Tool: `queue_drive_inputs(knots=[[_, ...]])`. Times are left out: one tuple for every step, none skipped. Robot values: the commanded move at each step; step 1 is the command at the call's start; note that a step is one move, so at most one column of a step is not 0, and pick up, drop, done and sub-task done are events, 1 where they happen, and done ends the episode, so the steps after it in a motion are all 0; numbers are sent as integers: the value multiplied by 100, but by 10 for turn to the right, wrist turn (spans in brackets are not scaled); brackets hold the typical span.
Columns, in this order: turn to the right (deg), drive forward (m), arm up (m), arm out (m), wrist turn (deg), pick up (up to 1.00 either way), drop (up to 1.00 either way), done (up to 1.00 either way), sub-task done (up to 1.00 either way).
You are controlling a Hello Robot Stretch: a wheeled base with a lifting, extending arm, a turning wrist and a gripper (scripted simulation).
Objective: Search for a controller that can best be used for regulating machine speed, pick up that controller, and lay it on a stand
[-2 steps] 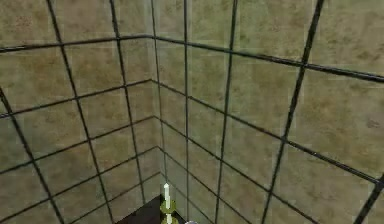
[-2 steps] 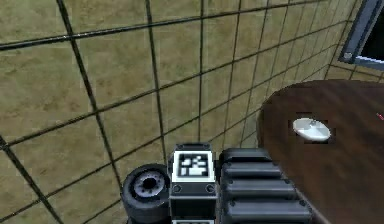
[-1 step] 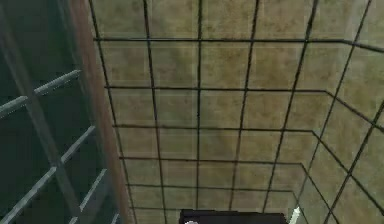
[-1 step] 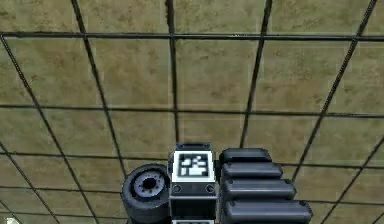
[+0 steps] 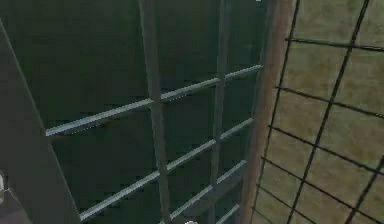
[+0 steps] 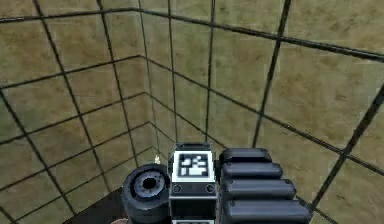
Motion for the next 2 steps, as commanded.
queue_drive_inputs(knots=[[-450,0,0,0,0,0,0,0,0],[-120,0,0,0,0,0,0,0,0]])
